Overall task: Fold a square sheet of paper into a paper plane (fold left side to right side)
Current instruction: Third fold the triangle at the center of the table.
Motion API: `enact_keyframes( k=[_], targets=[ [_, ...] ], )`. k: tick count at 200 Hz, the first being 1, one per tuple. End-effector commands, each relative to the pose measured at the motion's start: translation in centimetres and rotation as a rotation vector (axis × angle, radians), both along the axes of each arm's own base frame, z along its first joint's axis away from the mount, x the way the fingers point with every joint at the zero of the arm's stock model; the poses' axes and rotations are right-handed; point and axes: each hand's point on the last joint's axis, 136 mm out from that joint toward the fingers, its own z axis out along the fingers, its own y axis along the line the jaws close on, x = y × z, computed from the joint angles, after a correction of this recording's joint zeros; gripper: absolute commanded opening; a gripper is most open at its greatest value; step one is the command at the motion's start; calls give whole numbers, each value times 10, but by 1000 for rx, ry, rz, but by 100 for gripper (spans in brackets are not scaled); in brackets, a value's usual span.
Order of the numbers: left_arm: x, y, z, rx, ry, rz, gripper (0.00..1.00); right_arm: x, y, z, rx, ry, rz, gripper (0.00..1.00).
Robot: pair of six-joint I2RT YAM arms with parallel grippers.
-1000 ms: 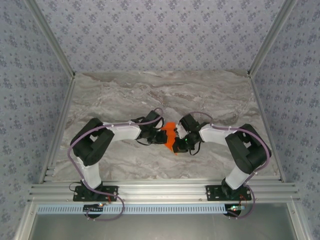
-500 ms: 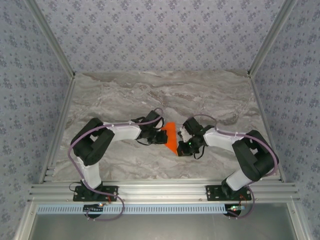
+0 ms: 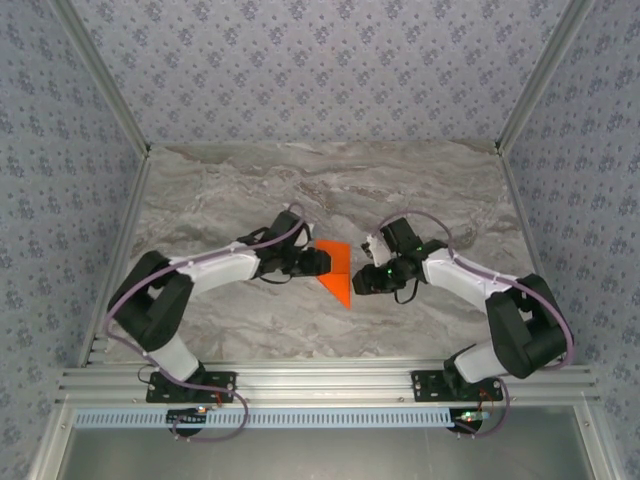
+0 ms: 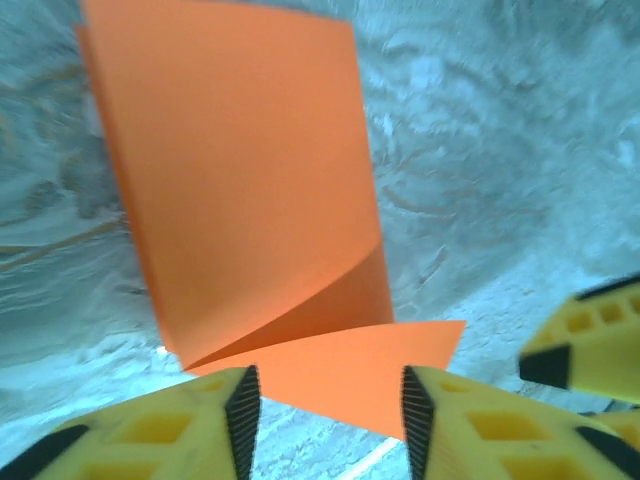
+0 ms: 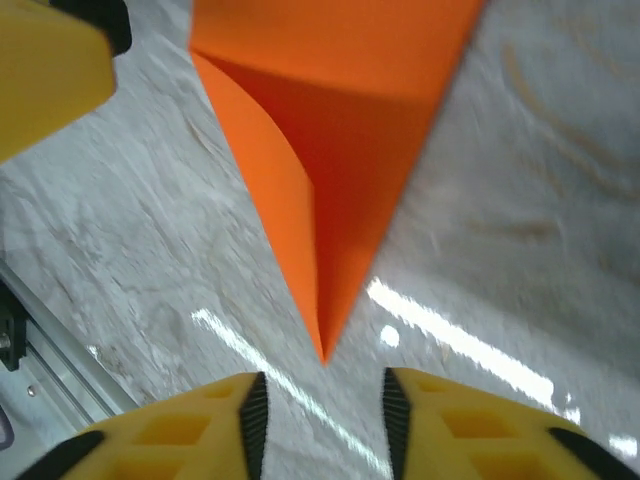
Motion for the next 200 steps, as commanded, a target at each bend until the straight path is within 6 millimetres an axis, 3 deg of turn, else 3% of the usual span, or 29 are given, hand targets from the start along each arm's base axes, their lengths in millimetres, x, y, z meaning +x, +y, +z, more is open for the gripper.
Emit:
enact_keyframes(
  k=[1, 21, 48, 86, 150, 178, 200],
  targets=[
    [1, 20, -2, -30, 34, 70, 50, 23, 23, 14, 104, -97, 52, 46],
    [-1, 31, -11, -66, 72, 113, 53, 29, 29, 9, 111, -91, 90, 49],
    [-1, 28, -16, -108, 100, 124, 57, 35, 35, -1, 101, -70, 107, 48],
    [3, 15, -22, -154, 138, 116, 58, 44, 28, -16, 21, -73, 81, 28],
    [12, -13, -21, -239, 158, 83, 59, 43, 17, -25, -47, -84, 76, 23],
    [13, -25, -20, -256, 167, 59, 54, 43, 16, -26, -53, -83, 71, 22],
    [14, -29, -18, -264, 168, 55, 44, 44, 14, -25, -65, -95, 60, 24]
  ],
)
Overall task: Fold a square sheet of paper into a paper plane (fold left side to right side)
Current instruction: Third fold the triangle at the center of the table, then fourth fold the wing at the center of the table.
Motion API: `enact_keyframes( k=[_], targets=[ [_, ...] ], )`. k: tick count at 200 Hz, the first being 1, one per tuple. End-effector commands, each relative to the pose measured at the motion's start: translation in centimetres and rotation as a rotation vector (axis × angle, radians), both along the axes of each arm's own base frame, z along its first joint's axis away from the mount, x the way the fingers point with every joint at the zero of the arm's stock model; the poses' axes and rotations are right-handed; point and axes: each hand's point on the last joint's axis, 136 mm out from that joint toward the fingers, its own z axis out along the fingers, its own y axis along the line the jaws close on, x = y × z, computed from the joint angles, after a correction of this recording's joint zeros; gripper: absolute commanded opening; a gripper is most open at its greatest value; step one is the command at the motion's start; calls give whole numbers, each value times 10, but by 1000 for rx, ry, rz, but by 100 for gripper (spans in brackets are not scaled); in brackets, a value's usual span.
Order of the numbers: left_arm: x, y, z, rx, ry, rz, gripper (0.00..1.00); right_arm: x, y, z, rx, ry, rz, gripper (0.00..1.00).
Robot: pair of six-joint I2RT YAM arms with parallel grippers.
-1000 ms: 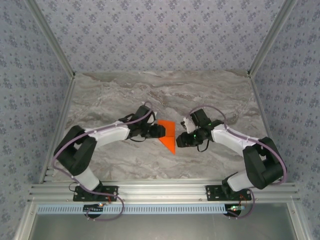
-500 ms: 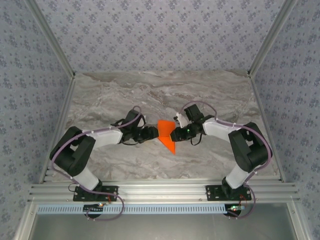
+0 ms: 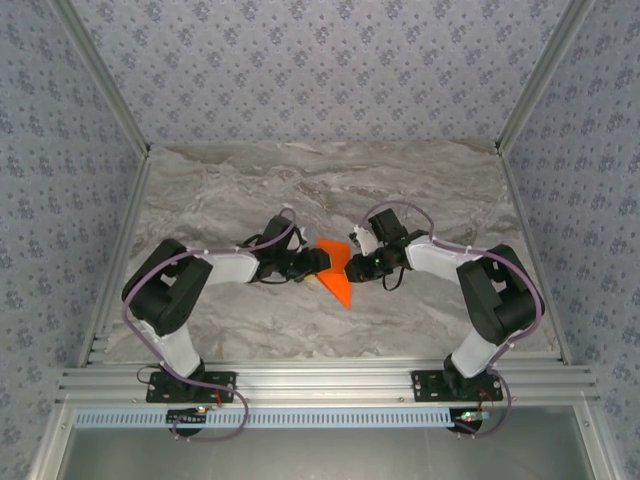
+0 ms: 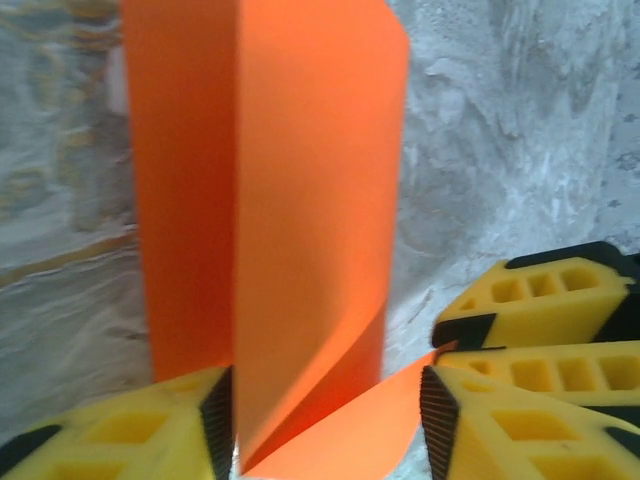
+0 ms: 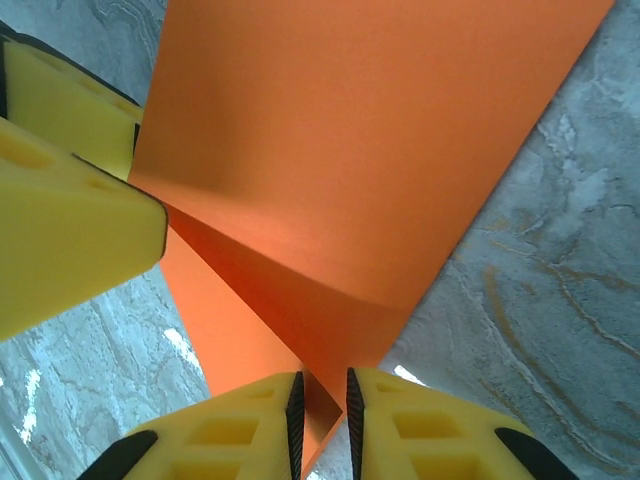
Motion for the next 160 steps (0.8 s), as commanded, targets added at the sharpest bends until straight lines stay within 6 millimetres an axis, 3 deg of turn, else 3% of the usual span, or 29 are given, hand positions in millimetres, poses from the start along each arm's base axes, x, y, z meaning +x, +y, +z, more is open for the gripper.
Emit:
enact_keyframes(
  k=[1, 40, 69, 108, 128, 160],
  targets=[
    [6, -14, 15, -56, -27, -26, 44, 1, -3, 1, -34, -14, 4, 24],
    [7, -15, 24, -68, -30, -8, 39, 10, -26, 28, -83, -193, -97, 46],
    [9, -14, 32, -73, -10, 29, 40, 4, -35, 52, -135, -338, -113, 52],
    [13, -15, 39, -90, 26, 75, 39, -30, -3, 62, -96, -459, -24, 54],
    [15, -16, 43, -101, 33, 86, 38, -43, 12, 52, -75, -473, -6, 56],
    [16, -20, 51, -126, 38, 87, 38, -47, 26, 36, -102, -463, 17, 56]
  ],
)
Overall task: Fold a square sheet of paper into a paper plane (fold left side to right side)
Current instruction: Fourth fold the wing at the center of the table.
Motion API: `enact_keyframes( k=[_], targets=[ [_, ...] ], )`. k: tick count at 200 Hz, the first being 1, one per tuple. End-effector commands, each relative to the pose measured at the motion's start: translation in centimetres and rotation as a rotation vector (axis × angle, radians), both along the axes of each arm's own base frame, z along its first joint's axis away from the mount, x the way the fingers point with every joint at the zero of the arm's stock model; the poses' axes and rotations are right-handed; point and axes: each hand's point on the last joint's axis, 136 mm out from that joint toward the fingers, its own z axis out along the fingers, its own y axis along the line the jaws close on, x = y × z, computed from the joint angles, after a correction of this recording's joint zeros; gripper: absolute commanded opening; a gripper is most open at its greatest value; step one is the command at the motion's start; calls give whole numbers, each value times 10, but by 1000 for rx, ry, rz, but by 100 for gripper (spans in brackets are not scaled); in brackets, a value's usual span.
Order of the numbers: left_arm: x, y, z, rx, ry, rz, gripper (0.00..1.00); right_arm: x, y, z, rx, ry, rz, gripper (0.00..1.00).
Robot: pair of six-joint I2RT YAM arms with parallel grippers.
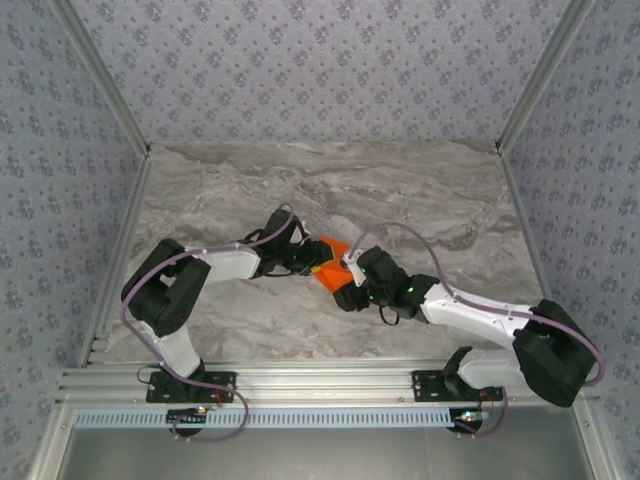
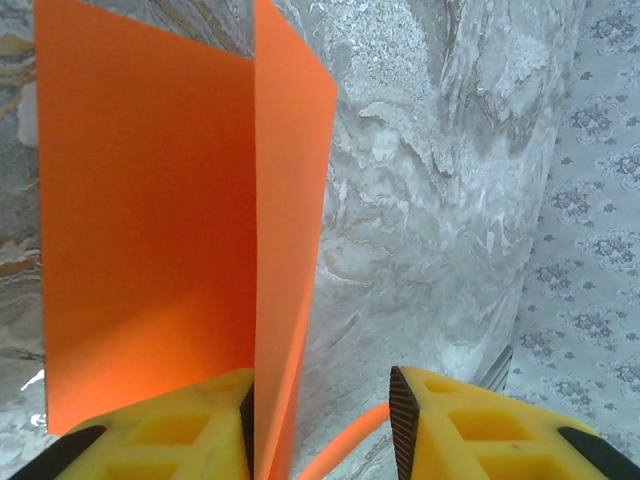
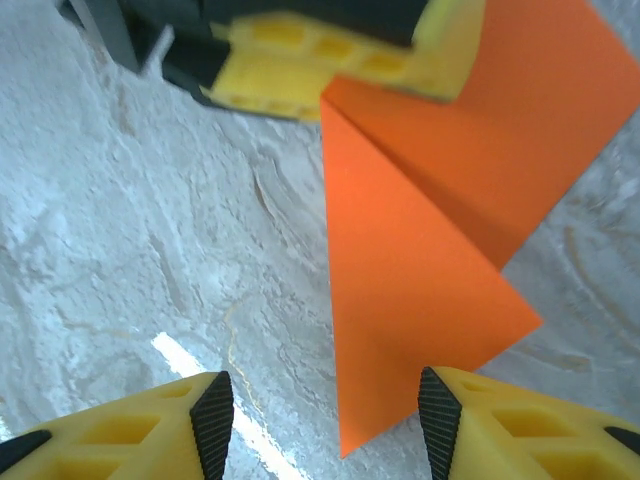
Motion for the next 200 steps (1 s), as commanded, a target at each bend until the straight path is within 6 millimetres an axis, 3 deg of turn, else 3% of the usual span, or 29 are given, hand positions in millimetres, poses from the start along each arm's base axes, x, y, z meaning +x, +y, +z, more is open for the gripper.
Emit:
enact_keyframes(
  k=[1, 47, 127, 200],
  targets=[
    [6, -9, 29, -55, -33, 8, 38, 12, 9, -2, -3, -46, -47, 56],
    [7, -11, 36, -73, -33, 11, 38, 18, 15, -20, -58, -38, -54, 57],
    [9, -13, 43, -85, -29, 14, 39, 27, 16, -35, -128, -52, -85, 55],
    [9, -11, 46, -79, -31, 19, 39, 32, 14, -44, -162, -39, -118, 44]
  ],
)
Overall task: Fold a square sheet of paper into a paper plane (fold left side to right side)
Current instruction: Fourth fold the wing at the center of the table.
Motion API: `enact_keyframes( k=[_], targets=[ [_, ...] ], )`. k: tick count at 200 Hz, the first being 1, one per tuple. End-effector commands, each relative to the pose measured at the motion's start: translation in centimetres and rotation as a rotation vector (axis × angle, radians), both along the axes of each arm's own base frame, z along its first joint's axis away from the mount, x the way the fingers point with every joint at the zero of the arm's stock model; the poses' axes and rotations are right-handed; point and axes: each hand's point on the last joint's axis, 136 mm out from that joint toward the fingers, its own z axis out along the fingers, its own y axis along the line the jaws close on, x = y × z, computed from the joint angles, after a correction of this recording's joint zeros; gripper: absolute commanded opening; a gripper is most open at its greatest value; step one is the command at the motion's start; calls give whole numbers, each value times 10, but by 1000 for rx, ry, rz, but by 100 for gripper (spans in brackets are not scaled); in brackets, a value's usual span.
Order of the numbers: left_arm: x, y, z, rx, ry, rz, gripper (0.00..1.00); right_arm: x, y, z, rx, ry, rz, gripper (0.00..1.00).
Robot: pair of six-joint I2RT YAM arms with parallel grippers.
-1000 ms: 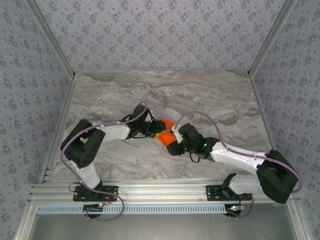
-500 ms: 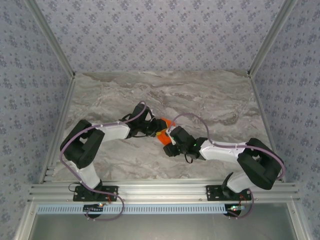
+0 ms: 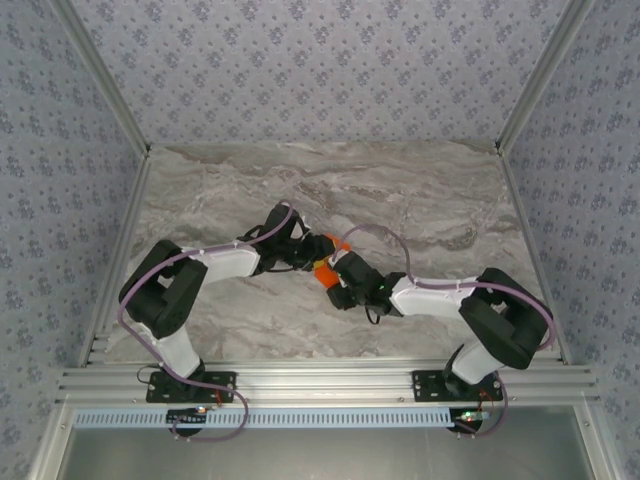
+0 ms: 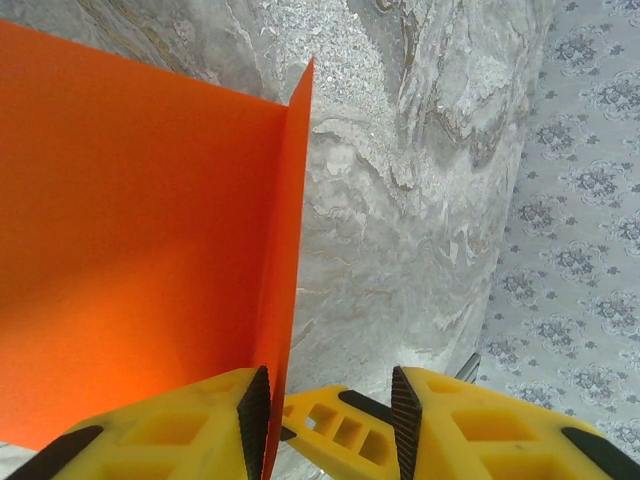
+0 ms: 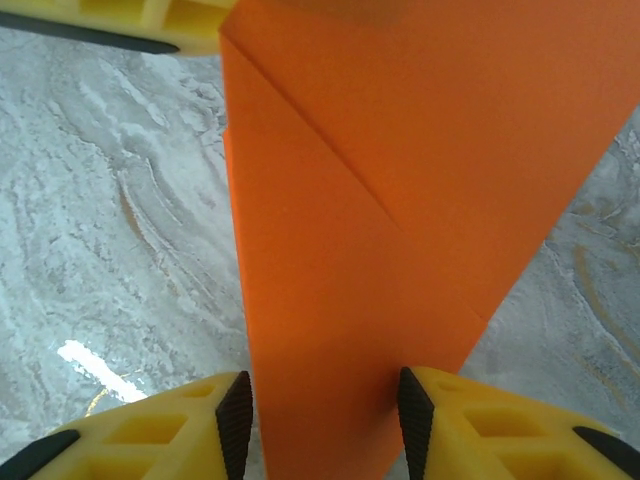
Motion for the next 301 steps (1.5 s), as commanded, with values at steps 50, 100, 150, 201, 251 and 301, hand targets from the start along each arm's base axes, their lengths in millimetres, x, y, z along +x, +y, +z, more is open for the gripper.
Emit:
enact_keyframes(
  k=[50, 100, 150, 201, 251, 301],
  targets=[
    [1, -4, 28, -24, -44, -10, 40, 3, 3, 2, -6, -3, -18, 34],
    [0, 4, 31, -7, -59, -1, 44, -4, 2, -2, -4, 26, -18, 23],
    [-4, 24, 46, 16, -104, 17, 52, -11, 5, -5, 63, 84, -38, 16],
    [-16, 46, 43, 62, -110, 42, 56, -16, 4, -6, 162, 162, -60, 14],
    [-28, 51, 23, 67, -70, 37, 56, -17, -2, -7, 196, 188, -75, 14],
    [-31, 30, 2, 51, -29, -2, 42, -18, -5, -9, 209, 203, -81, 14]
  ],
)
